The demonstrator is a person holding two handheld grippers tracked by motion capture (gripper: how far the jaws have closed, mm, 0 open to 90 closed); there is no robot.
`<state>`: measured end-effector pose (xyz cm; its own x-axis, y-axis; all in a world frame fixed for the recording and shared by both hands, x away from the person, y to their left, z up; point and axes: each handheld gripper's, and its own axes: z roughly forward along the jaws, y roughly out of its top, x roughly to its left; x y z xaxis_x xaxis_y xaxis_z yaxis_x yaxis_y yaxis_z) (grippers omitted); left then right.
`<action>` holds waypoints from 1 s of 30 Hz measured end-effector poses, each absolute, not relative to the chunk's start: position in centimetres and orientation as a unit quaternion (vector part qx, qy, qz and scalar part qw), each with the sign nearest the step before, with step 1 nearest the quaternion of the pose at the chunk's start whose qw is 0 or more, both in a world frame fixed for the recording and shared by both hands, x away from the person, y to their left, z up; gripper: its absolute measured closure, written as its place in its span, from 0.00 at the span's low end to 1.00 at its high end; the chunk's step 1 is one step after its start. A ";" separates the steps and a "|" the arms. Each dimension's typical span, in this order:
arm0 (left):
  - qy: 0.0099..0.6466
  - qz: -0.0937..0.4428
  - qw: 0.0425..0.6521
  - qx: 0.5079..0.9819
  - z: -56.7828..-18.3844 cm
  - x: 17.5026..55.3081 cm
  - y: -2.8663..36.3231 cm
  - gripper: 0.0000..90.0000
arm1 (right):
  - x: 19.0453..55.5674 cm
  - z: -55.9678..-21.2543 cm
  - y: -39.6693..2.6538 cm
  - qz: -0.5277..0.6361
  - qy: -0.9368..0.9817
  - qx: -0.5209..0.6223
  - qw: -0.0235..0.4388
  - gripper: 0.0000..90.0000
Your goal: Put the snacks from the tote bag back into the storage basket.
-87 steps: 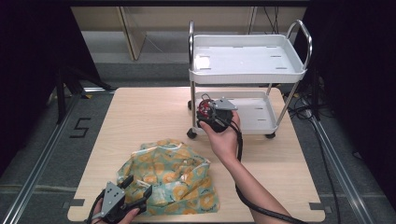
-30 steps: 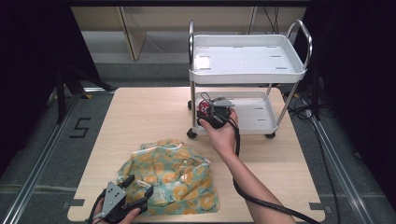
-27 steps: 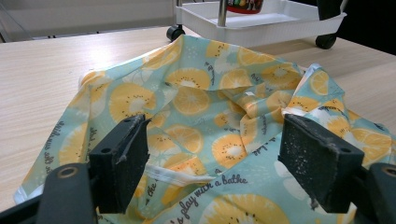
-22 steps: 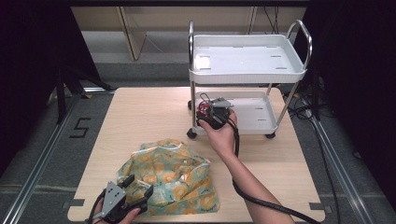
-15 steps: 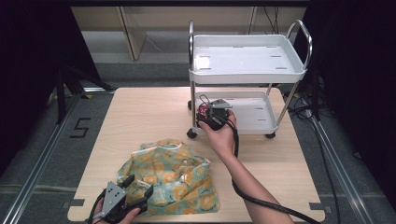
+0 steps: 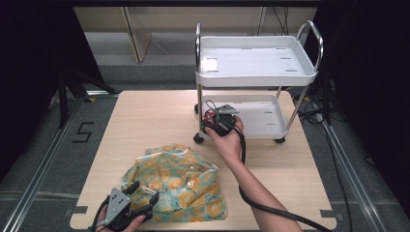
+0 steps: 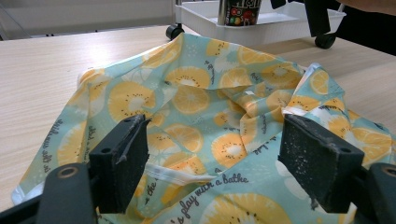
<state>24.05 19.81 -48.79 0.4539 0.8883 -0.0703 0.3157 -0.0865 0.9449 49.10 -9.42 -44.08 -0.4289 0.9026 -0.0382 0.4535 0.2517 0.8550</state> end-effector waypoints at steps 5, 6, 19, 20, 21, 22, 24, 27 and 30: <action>0.441 0.279 0.511 0.683 -48.8 24.1 19.8 0.26 | 49.3 -44.5 -9.2 0.401 0.738 0.464 0.283 0.29; 0.441 0.279 0.511 0.683 -48.8 24.1 19.8 0.26 | 49.2 -44.5 -9.2 0.404 0.736 0.469 0.276 0.29; 0.441 0.279 0.514 0.681 -48.8 24.1 19.8 0.26 | 49.4 -45.7 -9.1 0.395 0.741 0.474 0.265 0.29; 0.440 0.279 0.512 0.683 -48.8 24.1 19.8 0.26 | 49.4 -45.7 -9.0 0.393 0.740 0.479 0.262 0.29; 0.439 0.279 0.511 0.684 -48.8 24.1 19.9 0.26 | 49.5 -45.7 -9.1 0.394 0.740 0.475 0.268 0.29; 0.439 0.279 0.510 0.685 -48.8 24.1 19.9 0.26 | 49.6 -45.8 -9.3 0.390 0.745 0.466 0.274 0.29; 0.439 0.280 0.509 0.685 -48.8 24.1 19.9 0.26 | 49.6 -46.0 -9.2 0.391 0.742 0.475 0.267 0.29; 0.440 0.279 0.510 0.685 -48.8 24.1 19.9 0.26 | 49.6 -46.1 -9.1 0.392 0.739 0.476 0.270 0.29; 0.440 0.279 0.510 0.684 -48.8 24.1 19.9 0.26 | 49.7 -46.2 -9.1 0.397 0.735 0.478 0.271 0.29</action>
